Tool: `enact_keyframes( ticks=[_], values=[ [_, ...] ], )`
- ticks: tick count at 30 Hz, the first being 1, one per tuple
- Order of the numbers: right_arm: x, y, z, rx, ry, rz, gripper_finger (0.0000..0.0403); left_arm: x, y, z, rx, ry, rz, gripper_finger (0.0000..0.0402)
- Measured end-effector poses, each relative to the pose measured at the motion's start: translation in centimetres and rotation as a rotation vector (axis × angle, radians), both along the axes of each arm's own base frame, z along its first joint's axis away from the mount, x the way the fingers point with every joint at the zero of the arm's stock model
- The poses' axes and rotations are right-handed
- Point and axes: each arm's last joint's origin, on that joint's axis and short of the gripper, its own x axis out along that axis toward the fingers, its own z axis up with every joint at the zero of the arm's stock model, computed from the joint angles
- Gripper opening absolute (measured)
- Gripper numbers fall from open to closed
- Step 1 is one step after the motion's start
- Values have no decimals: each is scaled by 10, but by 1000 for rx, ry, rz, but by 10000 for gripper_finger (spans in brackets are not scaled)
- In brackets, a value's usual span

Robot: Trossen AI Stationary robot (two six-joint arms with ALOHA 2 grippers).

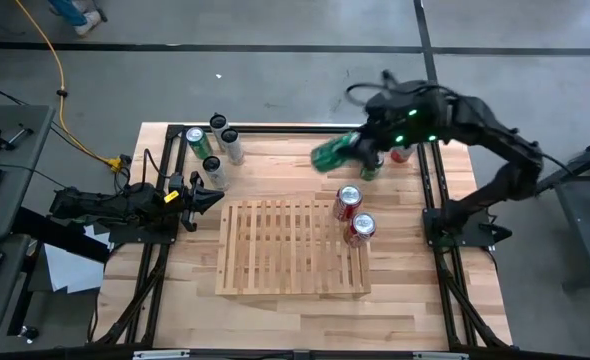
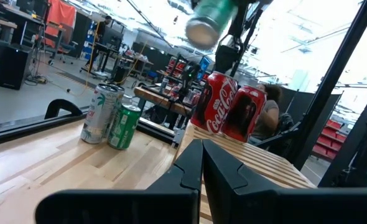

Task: Place canned beverage on shelf
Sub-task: Put the top right green soda can on the shelf

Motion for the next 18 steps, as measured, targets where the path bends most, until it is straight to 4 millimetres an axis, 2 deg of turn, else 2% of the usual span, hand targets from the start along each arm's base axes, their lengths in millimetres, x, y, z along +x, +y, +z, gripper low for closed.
enact_keyframes(
  ticks=[5,8,18],
  values=[
    [33,25,-3,-39,88,194,273,0,0,0,0,-1,0,3],
    [49,37,-13,-61,192,261,273,0,0,0,0,0,0,3],
    [94,53,-42,-78,349,233,273,0,0,0,0,0,0,3]
  ],
)
